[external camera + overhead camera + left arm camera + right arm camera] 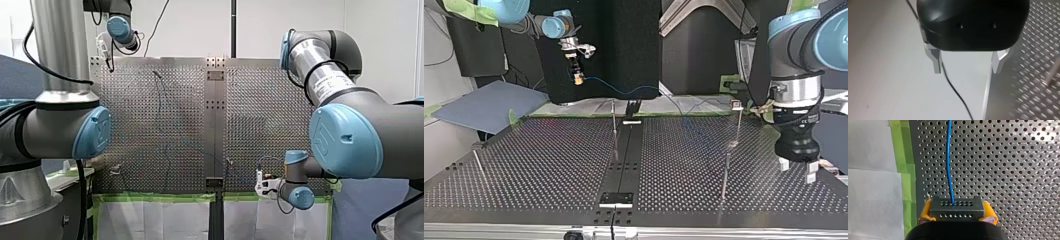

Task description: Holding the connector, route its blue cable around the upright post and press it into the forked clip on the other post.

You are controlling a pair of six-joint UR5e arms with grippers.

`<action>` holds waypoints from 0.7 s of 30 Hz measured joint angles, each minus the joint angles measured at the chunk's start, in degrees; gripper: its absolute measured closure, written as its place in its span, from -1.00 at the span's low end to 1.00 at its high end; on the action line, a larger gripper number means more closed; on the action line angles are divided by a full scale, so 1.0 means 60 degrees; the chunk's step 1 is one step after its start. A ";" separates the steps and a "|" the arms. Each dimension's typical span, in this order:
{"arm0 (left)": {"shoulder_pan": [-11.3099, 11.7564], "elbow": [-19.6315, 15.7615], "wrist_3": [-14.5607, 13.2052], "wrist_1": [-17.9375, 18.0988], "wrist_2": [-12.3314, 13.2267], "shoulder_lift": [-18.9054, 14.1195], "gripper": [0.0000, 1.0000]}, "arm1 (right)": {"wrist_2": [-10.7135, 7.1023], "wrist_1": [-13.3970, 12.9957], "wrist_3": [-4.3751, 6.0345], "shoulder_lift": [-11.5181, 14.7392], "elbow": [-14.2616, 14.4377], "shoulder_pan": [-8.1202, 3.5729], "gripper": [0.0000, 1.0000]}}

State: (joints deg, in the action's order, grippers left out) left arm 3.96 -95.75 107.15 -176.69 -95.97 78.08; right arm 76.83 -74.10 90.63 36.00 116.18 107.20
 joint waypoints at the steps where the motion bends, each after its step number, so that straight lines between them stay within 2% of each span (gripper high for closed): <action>1: -0.0002 0.0080 -0.0007 -0.0075 0.0078 -0.0077 -1.00 | 0.0000 0.0002 0.0000 -0.0001 -0.0001 0.0001 1.00; 9: -0.0193 0.0656 -0.0031 -0.0805 0.0803 -0.0806 -1.00 | 0.0000 0.0014 0.0000 -0.0001 -0.0003 0.0002 1.00; 17: -0.0375 0.0418 -0.0091 -0.1516 0.1478 -0.1503 -1.00 | 0.0000 0.0015 0.0000 -0.0002 -0.0004 0.0009 1.00; 21: -0.0500 0.0137 -0.0309 -0.1839 0.1405 -0.1484 -1.00 | 0.0005 0.0015 0.0000 -0.0005 -0.0004 0.0008 1.00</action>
State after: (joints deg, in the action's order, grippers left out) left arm 0.96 -94.92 105.29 -187.73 -87.54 69.18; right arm 76.86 -74.01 90.63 35.97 116.16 107.25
